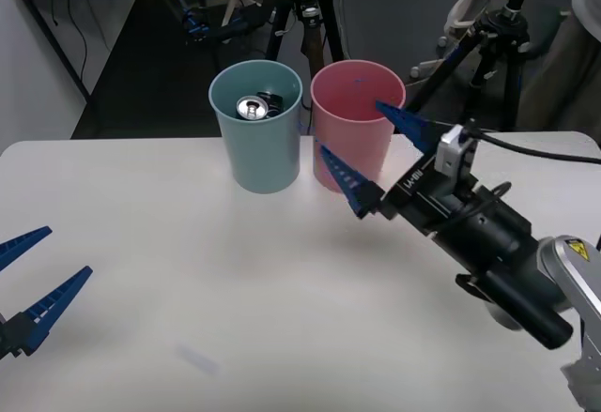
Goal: Grasp the object on the table and drop it into the matching bin: aluminum can to the light blue bin, PET bottle to the pink bin.
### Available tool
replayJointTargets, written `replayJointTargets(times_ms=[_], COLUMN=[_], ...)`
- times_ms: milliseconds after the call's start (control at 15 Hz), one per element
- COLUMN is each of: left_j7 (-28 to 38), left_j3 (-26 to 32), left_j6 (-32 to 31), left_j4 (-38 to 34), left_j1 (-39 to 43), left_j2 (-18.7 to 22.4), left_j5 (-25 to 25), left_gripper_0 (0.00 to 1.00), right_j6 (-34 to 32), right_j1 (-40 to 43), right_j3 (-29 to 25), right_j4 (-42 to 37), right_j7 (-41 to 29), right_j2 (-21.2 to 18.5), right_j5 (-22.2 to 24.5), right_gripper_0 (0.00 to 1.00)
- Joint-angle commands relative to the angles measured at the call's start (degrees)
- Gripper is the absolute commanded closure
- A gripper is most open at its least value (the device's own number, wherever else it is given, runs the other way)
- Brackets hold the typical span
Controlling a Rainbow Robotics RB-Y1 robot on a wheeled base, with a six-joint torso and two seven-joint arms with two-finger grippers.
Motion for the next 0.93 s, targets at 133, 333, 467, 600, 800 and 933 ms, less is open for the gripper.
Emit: replayJointTargets(times_ms=[133, 333, 467, 600, 800, 933], left_j7=[0.0, 0.0, 0.0, 0.0, 0.0, 0.0], left_j3=[0.0, 0.0, 0.0, 0.0, 0.0, 0.0], left_j6=[0.0, 0.0, 0.0, 0.0, 0.0, 0.0], left_j4=[0.0, 0.0, 0.0, 0.0, 0.0, 0.0], left_j1=[0.0, 0.0, 0.0, 0.0, 0.0, 0.0], left_j2=[0.0, 0.0, 0.0, 0.0, 0.0, 0.0], left_j5=[0.0, 0.0, 0.0, 0.0, 0.0, 0.0], left_gripper_0=[0.0, 0.0, 0.0, 0.0, 0.0, 0.0], right_j6=[-9.08, -14.44, -19.71, -23.23, -27.97, -31.58], right_j1=[8.46, 14.0, 17.43, 20.06, 23.93, 25.25], right_j3=[-9.29, -17.29, -22.65, -26.25, -31.35, -34.07], right_j4=[0.0, 0.0, 0.0, 0.0, 0.0, 0.0], right_j7=[-0.55, -2.75, -6.88, -9.16, -10.04, -9.95], right_j2=[-1.84, -3.42, -3.77, -3.77, -3.77, -3.77], right_j5=[5.35, 9.57, 11.68, 11.86, 11.77, 11.86], right_gripper_0=[0.0, 0.0, 0.0, 0.0, 0.0, 0.0])
